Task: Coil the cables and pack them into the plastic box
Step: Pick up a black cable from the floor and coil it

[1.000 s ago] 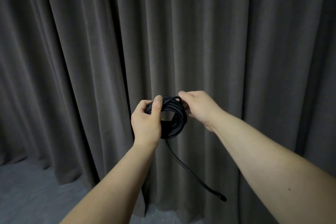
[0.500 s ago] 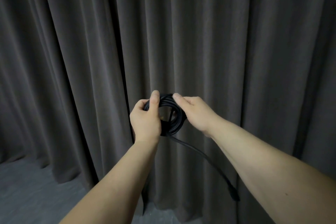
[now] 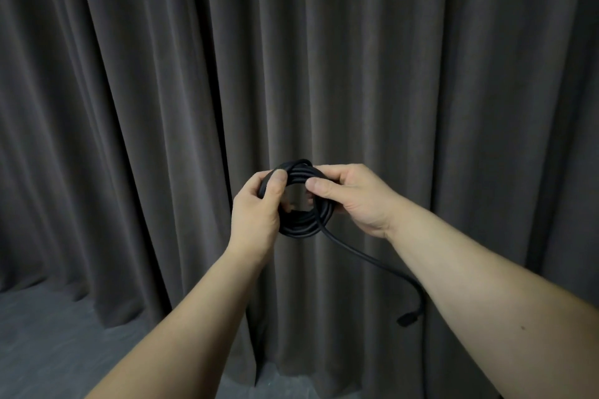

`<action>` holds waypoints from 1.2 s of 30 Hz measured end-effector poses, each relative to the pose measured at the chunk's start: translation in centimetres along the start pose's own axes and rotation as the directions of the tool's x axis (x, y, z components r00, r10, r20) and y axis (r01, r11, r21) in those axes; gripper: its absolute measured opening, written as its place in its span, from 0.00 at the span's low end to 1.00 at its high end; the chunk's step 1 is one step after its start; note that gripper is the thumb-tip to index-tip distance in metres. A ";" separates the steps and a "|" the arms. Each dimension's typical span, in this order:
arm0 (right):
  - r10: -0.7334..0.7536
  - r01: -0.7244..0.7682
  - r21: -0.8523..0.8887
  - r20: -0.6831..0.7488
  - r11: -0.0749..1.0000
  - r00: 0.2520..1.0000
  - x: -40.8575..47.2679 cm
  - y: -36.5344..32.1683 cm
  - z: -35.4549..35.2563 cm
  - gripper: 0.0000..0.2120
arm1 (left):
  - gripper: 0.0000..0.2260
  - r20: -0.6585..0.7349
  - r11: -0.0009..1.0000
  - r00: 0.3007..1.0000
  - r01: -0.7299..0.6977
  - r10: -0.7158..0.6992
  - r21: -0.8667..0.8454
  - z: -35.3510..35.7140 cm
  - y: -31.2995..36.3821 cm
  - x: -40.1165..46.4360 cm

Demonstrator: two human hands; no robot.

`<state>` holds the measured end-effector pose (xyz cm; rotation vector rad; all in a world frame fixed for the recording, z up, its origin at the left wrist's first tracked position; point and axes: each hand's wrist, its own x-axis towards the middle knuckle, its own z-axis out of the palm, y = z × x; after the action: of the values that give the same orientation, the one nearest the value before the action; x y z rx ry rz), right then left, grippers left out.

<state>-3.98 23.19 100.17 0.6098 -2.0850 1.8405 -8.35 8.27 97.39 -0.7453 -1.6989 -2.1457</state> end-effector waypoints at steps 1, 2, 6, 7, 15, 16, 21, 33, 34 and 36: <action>-0.011 0.011 -0.024 0.003 1.000 1.000 0.0 -0.2 0.0 0.09 | 0.13 0.037 0.999 0.999 -0.011 0.009 0.046 -0.4 0.2 0.1; -0.021 0.021 -0.050 0.006 0.999 1.000 0.0 -0.5 -0.1 0.09 | 0.14 0.080 0.995 0.997 -0.027 0.019 0.098 -0.8 0.4 0.4; -0.008 0.011 -0.147 0.022 0.989 1.000 0.3 -1.4 -0.4 0.09 | 0.18 0.362 0.935 0.932 -0.140 0.013 0.327 -2.0 2.3 1.6; 0.000 0.004 -0.173 0.025 0.985 1.000 0.4 -1.6 -0.4 0.09 | 0.21 0.431 0.911 0.903 -0.181 0.005 0.370 -2.0 2.9 1.8; -0.028 0.036 -0.361 0.027 0.932 0.999 0.1 -3.0 -0.1 0.06 | 0.18 0.469 0.860 0.883 -0.234 -0.007 0.453 -1.8 3.8 1.7; -0.034 0.039 -0.356 0.022 0.933 0.999 0.1 -3.0 -0.1 0.06 | 0.17 0.440 0.852 0.897 -0.253 0.029 0.458 -1.7 3.8 1.6; -0.011 0.017 -0.228 0.028 0.974 1.000 -0.4 -2.8 -0.2 0.06 | 0.27 0.518 0.732 0.822 -0.501 0.235 0.462 -2.0 3.1 1.3; 0.223 -0.258 -0.370 -0.134 0.893 0.965 -0.8 -3.7 -0.2 0.48 | 0.15 0.263 0.794 0.910 -0.409 0.319 0.451 -2.0 -0.1 0.7; 0.233 -0.280 -0.475 -0.157 0.834 0.960 -1.2 -3.9 -0.2 0.47 | 0.15 0.205 0.792 0.925 -0.379 0.319 0.479 -2.3 -0.5 0.8; 0.284 -0.328 -0.634 -0.173 0.700 0.943 -1.8 -3.9 -0.3 0.38 | 0.16 0.112 0.804 0.949 -0.309 0.294 0.509 -2.9 -1.0 1.1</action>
<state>-0.52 23.30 102.77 0.0114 -2.6848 1.0689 -10.39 5.82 96.74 -0.8119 -1.9008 -1.3694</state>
